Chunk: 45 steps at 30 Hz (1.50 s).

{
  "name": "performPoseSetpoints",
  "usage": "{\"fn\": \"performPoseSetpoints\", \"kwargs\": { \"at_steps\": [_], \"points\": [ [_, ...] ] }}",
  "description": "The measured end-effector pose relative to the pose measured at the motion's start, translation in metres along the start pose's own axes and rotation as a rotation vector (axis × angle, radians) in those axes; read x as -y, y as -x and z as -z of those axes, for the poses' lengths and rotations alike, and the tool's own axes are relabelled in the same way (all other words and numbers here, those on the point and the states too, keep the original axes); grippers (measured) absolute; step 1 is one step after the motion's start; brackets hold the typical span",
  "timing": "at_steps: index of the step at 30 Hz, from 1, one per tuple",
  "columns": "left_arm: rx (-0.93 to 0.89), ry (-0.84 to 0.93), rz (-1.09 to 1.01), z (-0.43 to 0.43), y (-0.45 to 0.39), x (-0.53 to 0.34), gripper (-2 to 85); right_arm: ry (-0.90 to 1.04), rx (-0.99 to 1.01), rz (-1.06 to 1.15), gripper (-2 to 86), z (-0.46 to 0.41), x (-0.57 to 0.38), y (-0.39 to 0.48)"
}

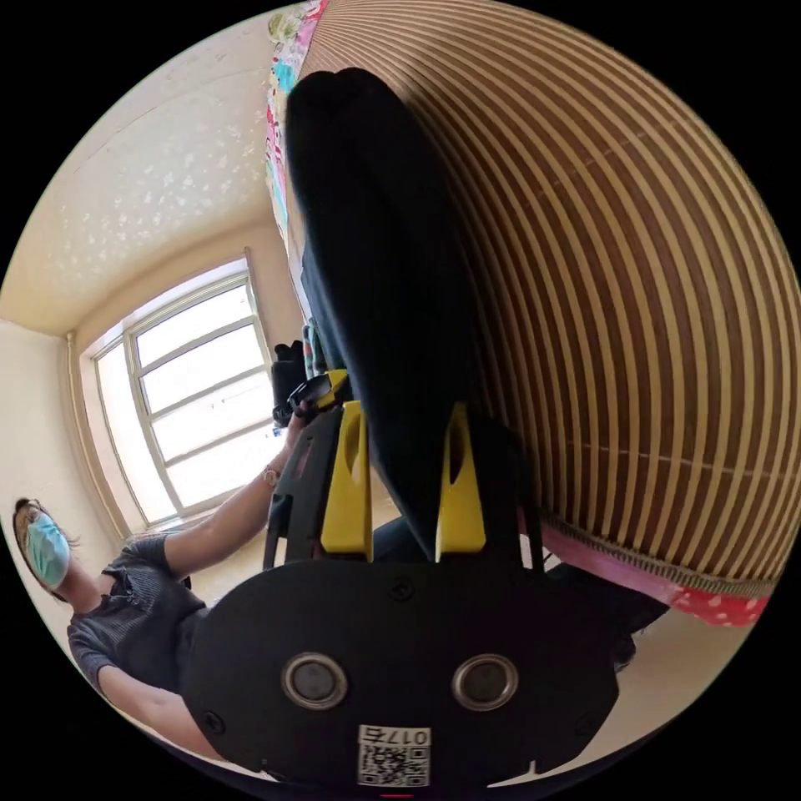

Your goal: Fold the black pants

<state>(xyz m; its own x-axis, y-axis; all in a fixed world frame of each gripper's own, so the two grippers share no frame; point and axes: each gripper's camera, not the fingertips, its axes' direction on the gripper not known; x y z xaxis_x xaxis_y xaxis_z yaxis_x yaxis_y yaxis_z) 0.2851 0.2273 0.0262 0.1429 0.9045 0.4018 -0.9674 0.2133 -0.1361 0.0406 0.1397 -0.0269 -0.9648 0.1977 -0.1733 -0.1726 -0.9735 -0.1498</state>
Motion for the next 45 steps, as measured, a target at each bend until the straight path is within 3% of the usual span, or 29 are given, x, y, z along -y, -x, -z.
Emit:
{"fn": "performPoseSetpoints", "kwargs": {
  "at_steps": [6,11,16,19,23,27,30,34,38,42,45],
  "points": [
    [0.01,-0.04,-0.002,0.009,-0.045,0.003,7.7,0.11,0.183,0.112,9.8,0.026,0.003,0.025],
    [0.074,-0.003,-0.063,-0.034,-0.134,0.009,7.6,0.173,0.076,0.212,7.9,0.119,-0.012,0.055],
    [-0.035,-0.063,-0.056,-0.146,-0.247,0.049,7.7,0.099,-0.068,0.272,7.5,0.259,-0.036,0.068],
    [-0.078,-0.059,-0.104,-0.221,-0.315,0.098,7.7,0.018,-0.214,0.258,7.7,0.338,-0.048,0.074],
    [-0.126,-0.003,-0.094,-0.316,-0.373,0.164,7.8,-0.187,-0.663,0.146,8.0,0.41,-0.071,0.086],
    [-0.013,0.117,-0.085,-0.406,-0.421,0.21,7.8,-0.349,-1.164,-0.119,7.5,0.403,-0.101,0.097],
    [0.057,0.231,0.071,-0.437,-0.401,0.215,8.6,-0.427,-1.228,-0.12,3.3,0.368,-0.132,0.1],
    [0.198,0.287,0.124,-0.406,-0.356,0.194,8.7,-0.457,-1.061,-0.079,1.4,0.324,-0.161,0.079],
    [0.342,0.238,0.216,-0.321,-0.295,0.16,7.9,-0.273,-0.866,-0.13,0.7,0.27,-0.153,0.026],
    [0.442,0.028,0.468,-0.182,-0.218,0.098,6.4,-0.157,-0.658,0.1,0.5,0.222,-0.128,0.048],
    [0.391,-0.185,0.64,-0.102,-0.182,0.043,5.7,-0.068,-0.615,0.224,0.5,0.188,-0.096,0.082]
  ]
}}
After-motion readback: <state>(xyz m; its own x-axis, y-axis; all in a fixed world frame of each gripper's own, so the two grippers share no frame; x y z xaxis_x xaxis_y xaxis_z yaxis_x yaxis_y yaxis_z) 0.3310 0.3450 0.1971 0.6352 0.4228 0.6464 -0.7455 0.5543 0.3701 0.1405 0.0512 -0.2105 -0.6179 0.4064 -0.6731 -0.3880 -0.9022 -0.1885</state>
